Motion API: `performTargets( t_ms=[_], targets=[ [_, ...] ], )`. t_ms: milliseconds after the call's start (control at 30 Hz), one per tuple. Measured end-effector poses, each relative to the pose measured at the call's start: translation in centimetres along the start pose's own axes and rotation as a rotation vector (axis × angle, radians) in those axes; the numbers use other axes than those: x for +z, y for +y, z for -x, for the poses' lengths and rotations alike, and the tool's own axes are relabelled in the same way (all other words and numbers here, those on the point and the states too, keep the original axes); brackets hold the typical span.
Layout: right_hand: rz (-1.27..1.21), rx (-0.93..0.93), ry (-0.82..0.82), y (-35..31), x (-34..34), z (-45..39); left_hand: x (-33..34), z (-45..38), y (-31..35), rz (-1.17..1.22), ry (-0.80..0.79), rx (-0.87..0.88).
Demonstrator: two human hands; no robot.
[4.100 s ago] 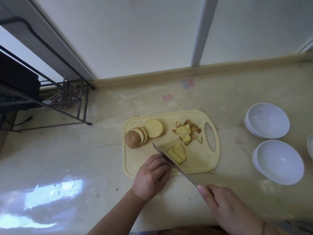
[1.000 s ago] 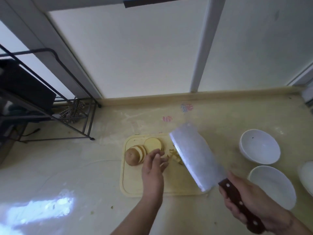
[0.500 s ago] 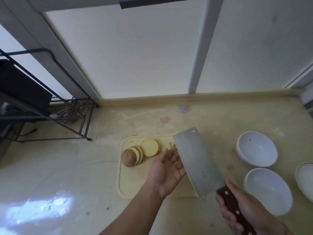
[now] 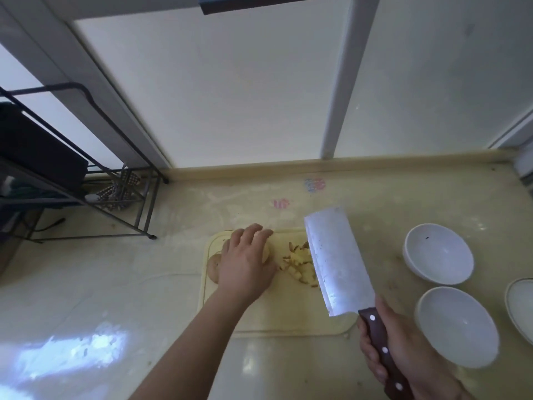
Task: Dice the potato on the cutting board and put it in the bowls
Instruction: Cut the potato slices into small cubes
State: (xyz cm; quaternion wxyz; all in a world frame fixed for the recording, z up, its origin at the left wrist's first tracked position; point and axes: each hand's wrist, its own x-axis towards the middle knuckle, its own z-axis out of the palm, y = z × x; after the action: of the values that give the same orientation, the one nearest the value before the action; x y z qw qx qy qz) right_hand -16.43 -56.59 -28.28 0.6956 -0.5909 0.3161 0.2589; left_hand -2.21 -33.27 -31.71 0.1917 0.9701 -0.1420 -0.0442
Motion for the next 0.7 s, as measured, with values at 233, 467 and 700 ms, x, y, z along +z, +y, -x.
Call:
performTargets(
  t_ms=[233,467,700],
  targets=[
    [-0.027,-0.017,0.002,0.4,0.9,-0.4,-1.2,-2.0,-1.7,-0.091,-0.274,-0.037],
    [-0.019,-0.020,0.003,0.8,0.8,-0.7,-1.5,-3.1,-2.7,-0.103,-0.289,0.082],
    [-0.018,-0.061,-0.014,0.8,0.6,0.2,-2.7,-3.3,-3.3,0.018,-0.321,0.125]
  ],
)
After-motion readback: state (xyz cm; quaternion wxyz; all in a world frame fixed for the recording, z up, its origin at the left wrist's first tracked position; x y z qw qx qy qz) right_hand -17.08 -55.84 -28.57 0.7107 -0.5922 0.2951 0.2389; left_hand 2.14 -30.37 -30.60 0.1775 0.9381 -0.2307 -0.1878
